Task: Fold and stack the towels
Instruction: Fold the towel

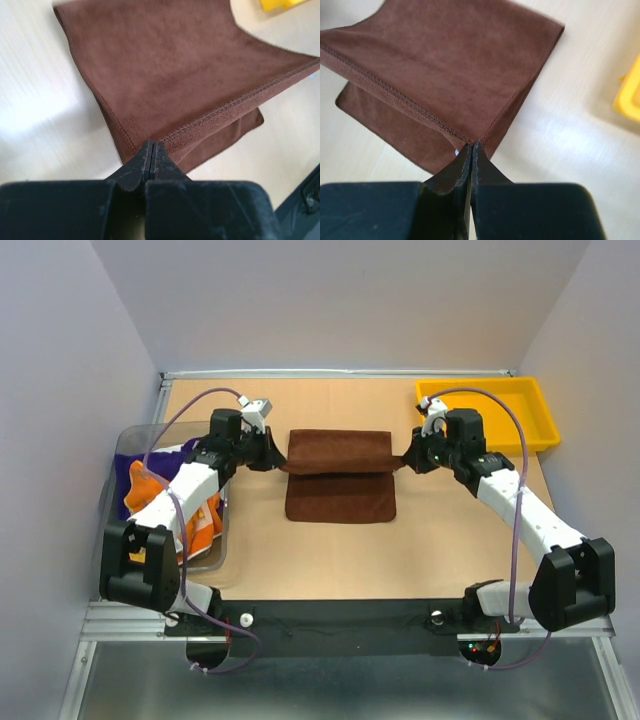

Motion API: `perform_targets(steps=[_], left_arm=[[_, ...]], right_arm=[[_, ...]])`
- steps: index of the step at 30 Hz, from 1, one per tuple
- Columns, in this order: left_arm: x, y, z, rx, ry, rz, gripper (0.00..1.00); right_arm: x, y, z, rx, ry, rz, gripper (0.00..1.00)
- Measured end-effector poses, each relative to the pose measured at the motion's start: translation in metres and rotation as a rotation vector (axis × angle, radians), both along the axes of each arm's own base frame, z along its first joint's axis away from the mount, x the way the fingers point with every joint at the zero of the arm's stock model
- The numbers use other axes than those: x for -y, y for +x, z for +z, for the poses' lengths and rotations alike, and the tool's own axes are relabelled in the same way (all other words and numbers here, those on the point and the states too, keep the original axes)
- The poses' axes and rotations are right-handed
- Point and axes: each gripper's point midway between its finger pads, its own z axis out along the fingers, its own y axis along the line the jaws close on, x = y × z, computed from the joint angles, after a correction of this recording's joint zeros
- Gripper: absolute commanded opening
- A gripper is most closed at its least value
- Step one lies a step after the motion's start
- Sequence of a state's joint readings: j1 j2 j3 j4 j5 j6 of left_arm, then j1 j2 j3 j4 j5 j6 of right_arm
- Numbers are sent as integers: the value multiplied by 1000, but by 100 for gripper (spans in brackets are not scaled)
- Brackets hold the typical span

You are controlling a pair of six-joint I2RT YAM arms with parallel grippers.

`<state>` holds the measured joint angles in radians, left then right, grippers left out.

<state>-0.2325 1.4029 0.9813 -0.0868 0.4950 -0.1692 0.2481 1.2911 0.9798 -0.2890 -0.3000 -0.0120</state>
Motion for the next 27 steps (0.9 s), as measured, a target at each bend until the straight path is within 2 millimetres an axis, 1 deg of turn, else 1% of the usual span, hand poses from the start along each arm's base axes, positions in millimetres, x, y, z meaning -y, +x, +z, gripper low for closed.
perform_targets(steps=[2,4,7,9,12,13,15,16,17,18,19,20,21,22,24,26,27], left_arm=[[1,-9,-16,-44,-3,4,0],[2,-24,-39,-110,-5,8,0],[2,-42,-64,-187,-12,24,0],[1,-49,-74,-218,-14,39,0],[-1,-52,-84,-246,-13,60,0],[-1,-52,-87,-253,-14,68,6],[2,-54,-92,-265,-12,70,14],[3,-55,-95,-273,-9,73,22],[5,-58,-98,-282,-4,73,27],[7,-61,-101,-289,0,71,32],[7,-63,-104,-296,3,73,47],[8,-67,-107,-309,7,74,53],[9,-71,-111,-323,8,81,59],[9,-76,-115,-335,11,83,66],[6,-86,-121,-356,16,95,67],[1,-99,-118,-359,8,118,67],[0,-101,-113,-347,3,122,67]], right_arm=[[1,-5,-10,-34,3,-14,1],[3,-14,-25,-88,4,-24,1],[3,-22,-42,-152,11,-37,0],[1,-28,-56,-211,20,-40,1],[-2,-39,-81,-315,33,-44,1],[-3,-44,-91,-359,38,-48,1],[-4,-52,-104,-417,46,-53,2],[-4,-56,-111,-449,48,-58,7],[-4,-61,-118,-484,49,-65,14],[-4,-64,-123,-507,48,-71,17],[-3,-66,-127,-523,48,-75,22],[-3,-71,-130,-547,50,-79,28],[-4,-75,-131,-562,55,-77,38],[-5,-77,-130,-571,60,-73,43],[-7,-79,-126,-576,73,-67,53],[-10,-83,-116,-564,97,-47,55],[-12,-85,-106,-542,116,-32,55]])
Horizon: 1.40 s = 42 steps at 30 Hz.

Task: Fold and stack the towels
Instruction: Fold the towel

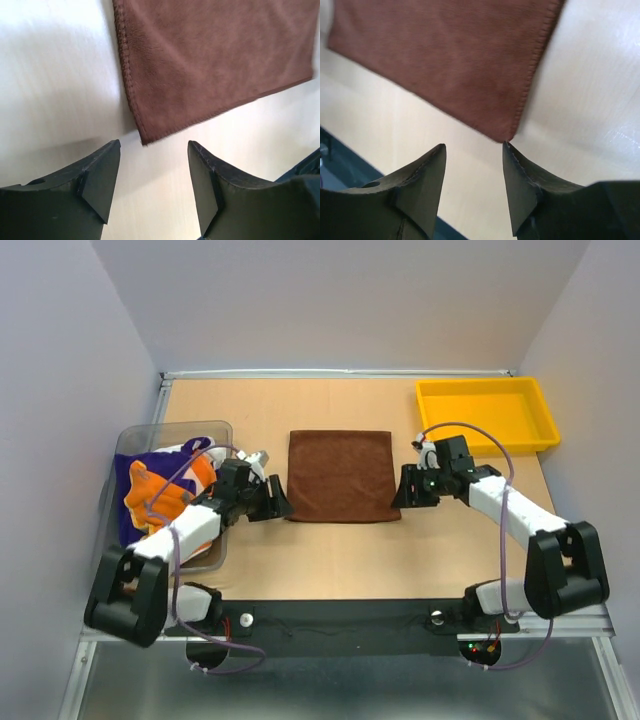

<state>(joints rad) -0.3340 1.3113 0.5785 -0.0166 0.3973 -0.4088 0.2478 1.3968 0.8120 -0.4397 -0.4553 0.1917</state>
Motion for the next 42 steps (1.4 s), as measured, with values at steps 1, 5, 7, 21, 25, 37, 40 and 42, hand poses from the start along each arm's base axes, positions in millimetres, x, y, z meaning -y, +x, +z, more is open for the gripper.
perform_targets(steps=[1,5,7,21,25,37,40,42], left_arm=[[-2,-2,7,25,-4,16,67],[-7,3,56,190,-41,60,62],[-7,5,69,232,-48,77,56],[31,35,20,138,0,92,36],[27,24,-6,85,-4,120,33],[7,-27,-10,37,-92,210,54],[9,-20,16,93,-125,220,67],[13,-8,36,138,-143,225,71]], right_arm=[[-2,-2,10,24,20,8,55],[-9,-4,42,114,69,25,54],[-12,-4,49,137,75,32,52],[-25,6,-23,20,23,-74,43],[-16,-3,-45,-17,-1,-136,41],[-3,-30,-32,10,60,-282,53],[-6,-16,-4,76,92,-297,69],[-11,4,20,130,117,-308,74]])
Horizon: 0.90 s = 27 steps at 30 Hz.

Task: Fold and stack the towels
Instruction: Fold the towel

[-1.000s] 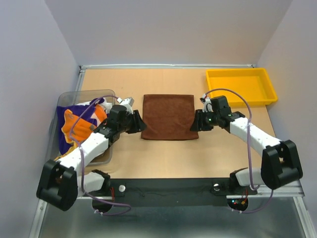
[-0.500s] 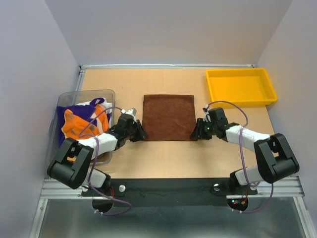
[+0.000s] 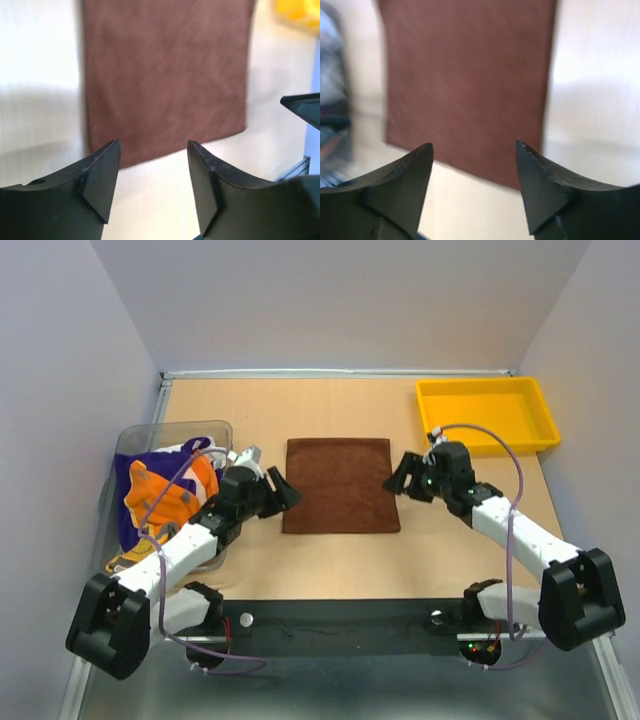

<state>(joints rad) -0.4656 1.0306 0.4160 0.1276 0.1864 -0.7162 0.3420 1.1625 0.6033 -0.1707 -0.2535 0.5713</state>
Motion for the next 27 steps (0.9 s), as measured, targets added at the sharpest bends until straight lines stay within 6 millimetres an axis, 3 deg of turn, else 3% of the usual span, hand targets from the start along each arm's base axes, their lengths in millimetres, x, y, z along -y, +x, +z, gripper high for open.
perform_targets(steps=[1,2,4,7,9,10,14,17,21,24,27], left_arm=[[5,14,19,43,-13,5,71],[10,27,36,85,-25,8,71],[17,48,53,128,-37,14,69],[32,97,77,202,-65,32,63],[38,122,82,227,-75,43,60],[42,142,81,235,-78,53,56],[51,193,64,232,-78,70,51],[53,222,44,219,-73,81,49],[49,241,11,180,-61,96,48],[45,244,-15,141,-53,105,48],[38,246,-36,106,-52,125,48]], right_arm=[[-3,11,12,32,10,-7,76],[-10,35,38,105,32,-20,76],[-20,72,71,226,72,-42,79],[-30,108,88,301,113,-67,79],[-39,136,92,350,146,-86,79],[-44,149,86,353,153,-93,78],[-55,188,56,357,162,-114,78],[-61,209,31,349,159,-122,77],[-59,228,-3,334,161,-144,77],[-45,237,-30,307,155,-179,77],[-32,246,-36,325,174,-216,77]])
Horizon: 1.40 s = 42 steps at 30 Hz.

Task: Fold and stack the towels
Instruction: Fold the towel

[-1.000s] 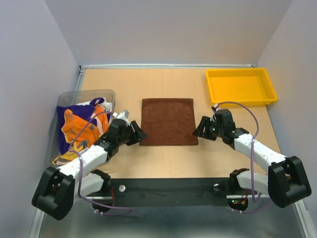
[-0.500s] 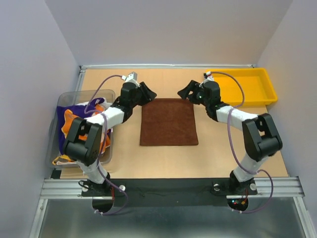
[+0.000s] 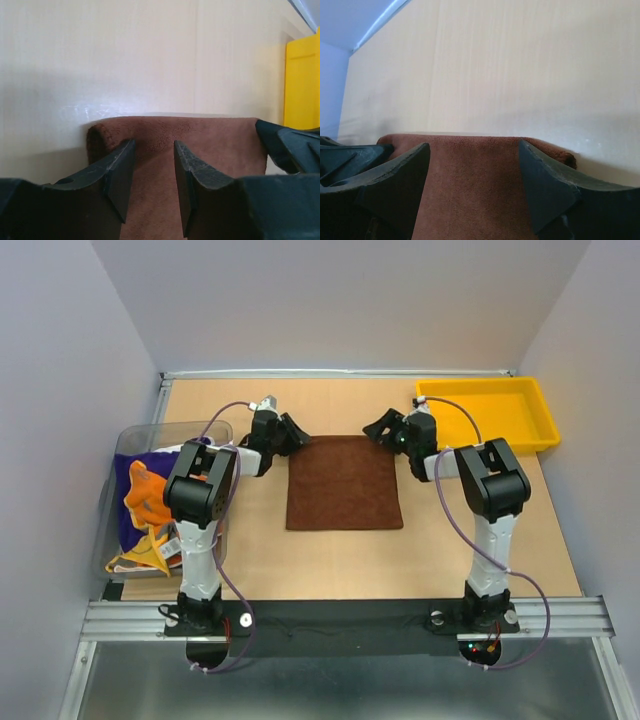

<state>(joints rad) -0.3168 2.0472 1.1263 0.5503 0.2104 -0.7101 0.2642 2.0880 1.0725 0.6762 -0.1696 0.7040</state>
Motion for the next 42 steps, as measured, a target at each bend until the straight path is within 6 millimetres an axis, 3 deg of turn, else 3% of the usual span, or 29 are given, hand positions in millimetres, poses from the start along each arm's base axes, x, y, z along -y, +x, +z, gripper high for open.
perform_targets(steps=[7,11,14,17,20,22,26,28,30,35,39,42], left_arm=[[-13,5,-2,21,-34,30,51],[-19,6,11,47,-10,37,65],[-24,4,48,102,15,40,74],[-32,-4,105,194,47,48,81],[-47,-26,179,318,97,67,85],[-57,-43,212,373,131,78,85],[-85,-79,246,418,253,106,85],[-98,-98,250,424,316,111,85],[-107,-111,247,421,359,114,85],[-130,-144,208,364,470,115,85],[-137,-158,170,282,524,92,85],[-139,-160,165,271,541,84,85]], right_arm=[[18,1,3,50,-44,-25,78],[20,-3,6,38,-144,27,78],[17,-8,17,28,-246,83,78],[10,-21,33,25,-351,132,78],[-21,-57,53,29,-444,227,76],[-39,-77,56,23,-492,273,74],[-81,-132,41,-30,-588,391,67],[-94,-164,24,-78,-639,446,65],[-93,-188,5,-140,-683,471,62],[-83,-232,-27,-257,-750,489,60],[-85,-250,-29,-273,-754,478,59],[-89,-272,-32,-298,-764,488,59]])
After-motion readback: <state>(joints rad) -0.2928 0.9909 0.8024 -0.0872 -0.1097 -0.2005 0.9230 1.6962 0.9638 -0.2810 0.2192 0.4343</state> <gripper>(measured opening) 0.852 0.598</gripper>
